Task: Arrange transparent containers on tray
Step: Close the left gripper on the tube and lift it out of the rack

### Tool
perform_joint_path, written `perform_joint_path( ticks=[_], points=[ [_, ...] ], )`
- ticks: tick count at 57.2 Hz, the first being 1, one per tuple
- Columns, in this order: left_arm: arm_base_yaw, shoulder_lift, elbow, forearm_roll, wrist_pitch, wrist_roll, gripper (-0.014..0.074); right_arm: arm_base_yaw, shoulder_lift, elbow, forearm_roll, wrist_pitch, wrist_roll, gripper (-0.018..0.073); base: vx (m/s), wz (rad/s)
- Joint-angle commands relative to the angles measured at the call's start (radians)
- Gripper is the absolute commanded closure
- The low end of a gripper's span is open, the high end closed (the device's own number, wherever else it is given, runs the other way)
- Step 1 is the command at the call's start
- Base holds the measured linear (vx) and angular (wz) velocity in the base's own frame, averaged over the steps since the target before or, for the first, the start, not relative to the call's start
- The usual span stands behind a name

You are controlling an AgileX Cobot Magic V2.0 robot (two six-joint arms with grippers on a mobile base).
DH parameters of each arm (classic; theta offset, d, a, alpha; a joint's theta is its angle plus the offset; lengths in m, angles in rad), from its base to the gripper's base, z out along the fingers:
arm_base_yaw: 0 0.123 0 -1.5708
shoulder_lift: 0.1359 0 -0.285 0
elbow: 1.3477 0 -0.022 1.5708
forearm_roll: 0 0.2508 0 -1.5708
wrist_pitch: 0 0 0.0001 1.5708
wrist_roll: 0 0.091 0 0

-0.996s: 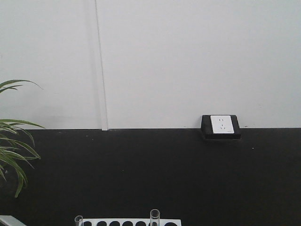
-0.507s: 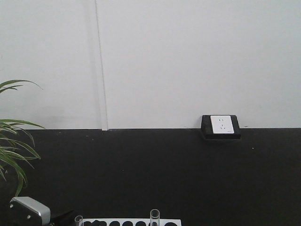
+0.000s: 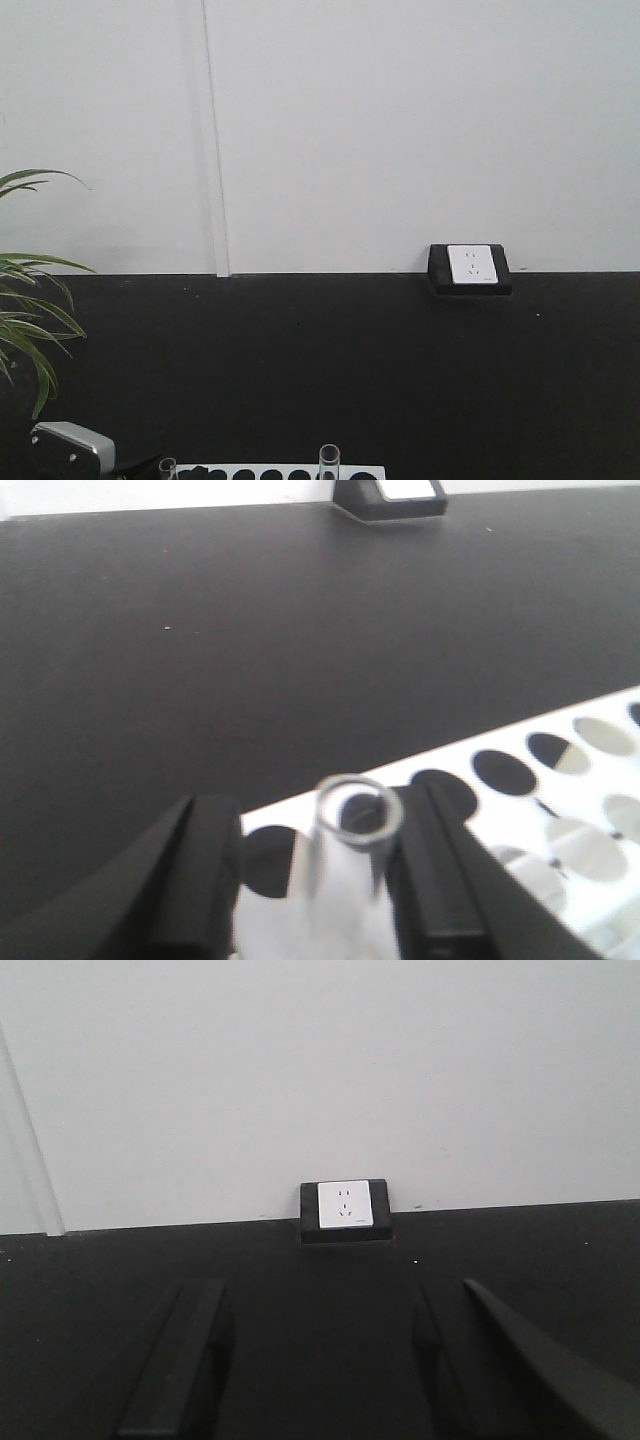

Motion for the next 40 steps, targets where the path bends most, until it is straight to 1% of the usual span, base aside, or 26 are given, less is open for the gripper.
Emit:
perform_joint_path(
  ticks=[1, 22, 28, 34, 40],
  points=[
    [-0.005, -0.029, -0.023, -0.027, -0.083, -0.008, 0.0238, -0.003, 0.007, -0.035, -0.006, -0.080, -0.007, 0.0086, 0.00, 0.00],
    [-0.005, -0.029, -0.023, -0.023, -0.083, -0.008, 0.0389, -0.003, 0.007, -0.035, -0.006, -0.080, -0.007, 0.0086, 0.00, 0.00],
    [-0.005, -0.029, -0.023, -0.023, -0.102, -0.008, 0.0430, -0.003, 0.007, -0.035, -0.006, -0.080, -0.007, 0.0086, 0.00, 0.00],
    [-0.005, -0.040, -0.023, -0.023, -0.132, -0.008, 0.0458, -0.003, 0.007, -0.035, -0.006, -0.080, -0.007, 0.0086, 0.00, 0.00],
    [-0.005, -0.074, -0.024, -0.023, -0.121, -0.008, 0.0480, -0.003, 0.007, -0.035, -0.006, -0.080, -0.007, 0.0086, 0.00, 0.00]
  ],
)
